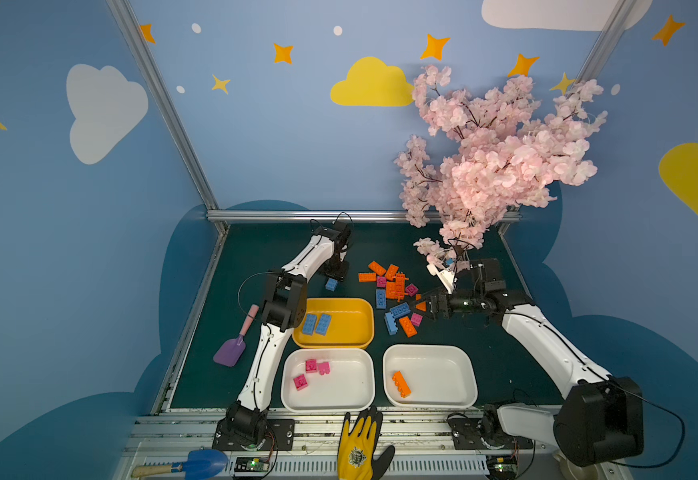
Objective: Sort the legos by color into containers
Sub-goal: 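Lift the blue brick with the left gripper toward the yellow bin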
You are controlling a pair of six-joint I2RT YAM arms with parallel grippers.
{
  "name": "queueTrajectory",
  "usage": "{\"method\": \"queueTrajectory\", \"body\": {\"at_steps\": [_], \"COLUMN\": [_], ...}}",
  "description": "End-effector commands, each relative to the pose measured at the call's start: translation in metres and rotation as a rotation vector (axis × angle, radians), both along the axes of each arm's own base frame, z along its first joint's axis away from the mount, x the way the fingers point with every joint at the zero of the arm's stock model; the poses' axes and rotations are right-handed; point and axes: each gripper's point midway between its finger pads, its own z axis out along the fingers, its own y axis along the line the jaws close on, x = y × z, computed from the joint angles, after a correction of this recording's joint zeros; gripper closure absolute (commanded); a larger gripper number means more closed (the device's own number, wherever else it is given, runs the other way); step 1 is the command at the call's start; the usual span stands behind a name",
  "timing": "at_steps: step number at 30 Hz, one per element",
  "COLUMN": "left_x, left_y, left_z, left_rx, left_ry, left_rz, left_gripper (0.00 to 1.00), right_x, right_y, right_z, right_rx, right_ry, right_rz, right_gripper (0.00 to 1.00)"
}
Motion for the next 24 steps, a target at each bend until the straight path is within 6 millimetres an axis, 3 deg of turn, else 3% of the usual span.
{"method": "queueTrajectory", "body": {"at_steps": [1,5,9,13,16,20,24], "left_x": [-0.021,-0.030,-0.023,-0.016,-0.018,-0.037,-0.081], "left_y": [0.005,0.007,0.006,0.003,0.001,-0.006,-0.016], "left_z": [0.006,0.001,0.001,0.011,0.031,0.068,0.098], "left_rx": [0.003,0.006,-0.001,-0.011,-0.025,-0.058,-0.120], "left_ry": [0.055,0.077,0.041,0.010,-0.005,-0.022,0.015], "left_rz": [0.000,-0.005,-0.014,-0.014,-0.021,-0.019,-0.005], "left_gripper": [0.43,0.52,0.69,0.71,0.71,0.70,0.69], "right_x": [-0.001,0.000,0.001,0.002,0.001,-0.006,-0.020], "right_y": [0.000,0.001,0.001,0.001,0.002,0.006,0.016], "right_z": [0.009,0.009,0.010,0.012,0.015,0.017,0.019], "right_rx": [0.012,0.013,0.014,0.016,0.022,0.037,0.055], "right_ry": [-0.014,-0.013,-0.019,-0.022,-0.025,-0.015,-0.005], "right_rz": [0.010,0.009,0.010,0.010,0.016,0.041,0.084], "right_gripper": [0.07,0.07,0.07,0.07,0.07,0.07,0.07]}}
